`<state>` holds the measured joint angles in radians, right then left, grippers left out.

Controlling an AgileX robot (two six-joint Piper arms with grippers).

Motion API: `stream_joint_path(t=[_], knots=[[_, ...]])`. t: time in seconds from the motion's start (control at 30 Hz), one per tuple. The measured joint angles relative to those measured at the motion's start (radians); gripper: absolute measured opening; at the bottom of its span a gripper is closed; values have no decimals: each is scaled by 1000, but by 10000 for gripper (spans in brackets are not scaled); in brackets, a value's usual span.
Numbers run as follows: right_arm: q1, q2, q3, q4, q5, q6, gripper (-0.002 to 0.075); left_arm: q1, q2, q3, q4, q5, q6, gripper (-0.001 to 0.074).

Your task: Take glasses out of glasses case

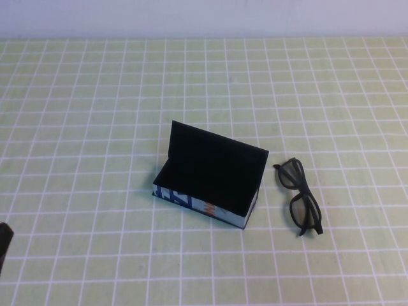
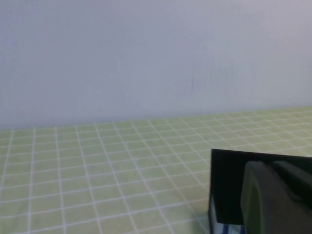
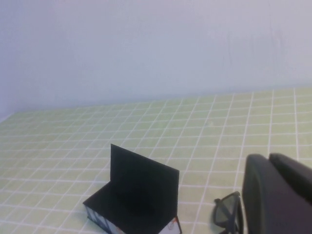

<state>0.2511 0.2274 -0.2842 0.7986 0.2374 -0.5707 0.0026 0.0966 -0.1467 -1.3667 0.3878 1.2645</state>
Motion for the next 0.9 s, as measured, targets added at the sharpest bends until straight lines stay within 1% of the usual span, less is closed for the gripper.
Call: stream_joint_path(t=[0.17,0.4,0.9], knots=[[0,6,2,15,-30,-14,-16,0,16,0,0,-72,58,-4],[0,6,2,18,-29,-16,-16,0,18,0,32,-60,74,-4],[0,7,2,20,-14,-16,-16,0,18,0,35,-59,76,-4]])
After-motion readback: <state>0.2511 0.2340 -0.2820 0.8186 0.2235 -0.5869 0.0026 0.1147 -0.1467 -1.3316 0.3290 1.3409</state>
